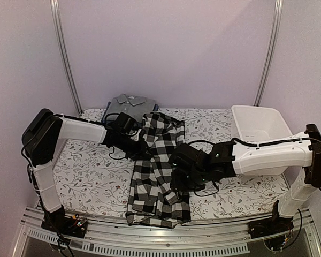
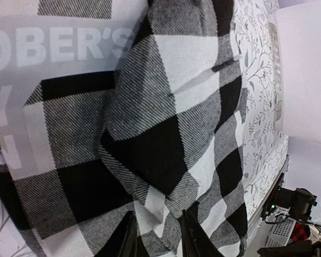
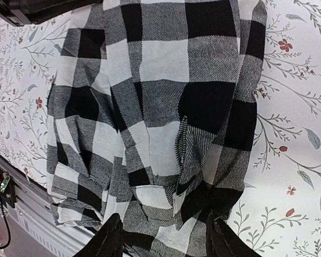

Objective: Fold and stack the long sleeve shirts
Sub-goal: Fold the 1/3-folded shirt at the center of the board, then smooth out the rectangle-folded shirt at the center of the board, then move the rectangle-folded shirt to the center of the board.

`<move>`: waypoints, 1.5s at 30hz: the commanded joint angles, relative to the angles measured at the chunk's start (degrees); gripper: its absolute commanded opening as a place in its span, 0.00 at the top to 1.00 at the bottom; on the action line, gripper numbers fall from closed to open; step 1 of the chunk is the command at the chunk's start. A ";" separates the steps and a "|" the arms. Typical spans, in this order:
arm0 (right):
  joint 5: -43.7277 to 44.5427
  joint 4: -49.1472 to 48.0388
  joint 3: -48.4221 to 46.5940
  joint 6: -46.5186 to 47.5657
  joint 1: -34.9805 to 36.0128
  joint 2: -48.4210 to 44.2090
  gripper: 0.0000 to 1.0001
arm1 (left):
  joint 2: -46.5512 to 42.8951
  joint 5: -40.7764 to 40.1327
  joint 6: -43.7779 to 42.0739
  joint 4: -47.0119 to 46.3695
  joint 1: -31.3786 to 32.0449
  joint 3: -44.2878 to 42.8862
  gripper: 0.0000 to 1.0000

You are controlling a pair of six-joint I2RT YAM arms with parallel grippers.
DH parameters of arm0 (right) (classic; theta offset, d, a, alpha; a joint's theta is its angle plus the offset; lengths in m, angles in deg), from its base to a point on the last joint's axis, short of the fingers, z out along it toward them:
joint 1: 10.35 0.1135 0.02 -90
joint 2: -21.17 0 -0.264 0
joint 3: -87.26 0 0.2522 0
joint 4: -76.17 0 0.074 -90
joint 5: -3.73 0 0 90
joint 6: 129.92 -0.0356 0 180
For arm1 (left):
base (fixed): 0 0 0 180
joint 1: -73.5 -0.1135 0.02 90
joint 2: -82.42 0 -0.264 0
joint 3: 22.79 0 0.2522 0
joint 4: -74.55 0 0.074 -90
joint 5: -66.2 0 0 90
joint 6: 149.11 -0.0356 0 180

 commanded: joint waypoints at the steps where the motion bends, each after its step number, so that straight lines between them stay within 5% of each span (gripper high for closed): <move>1: 0.33 0.83 0.92 2.38 -2.99 -5.95 0.49 | -1.43 -4.36 -1.89 1.25 -0.70 -1.78 0.73; 11: -8.42 -8.26 -1.89 12.02 -8.50 2.00 0.81 | -1.82 -5.70 -2.45 1.16 1.26 -3.63 0.78; 18: -13.50 -16.44 7.36 11.51 -8.75 7.40 0.85 | 0.88 -6.41 -2.09 -0.63 2.67 -4.43 0.79; 24: -12.70 -17.60 10.28 13.49 -10.66 1.88 0.69 | 1.68 -10.70 -3.11 0.80 2.43 -6.22 0.79; 30: -13.24 -17.64 9.03 18.69 -21.58 -6.20 0.53 | 2.23 -19.31 -6.29 4.27 -1.27 -9.67 0.77; 45: -17.88 -24.36 -7.74 26.93 -35.33 14.18 0.46 | 7.72 -18.51 -10.52 5.32 -8.56 -14.33 0.74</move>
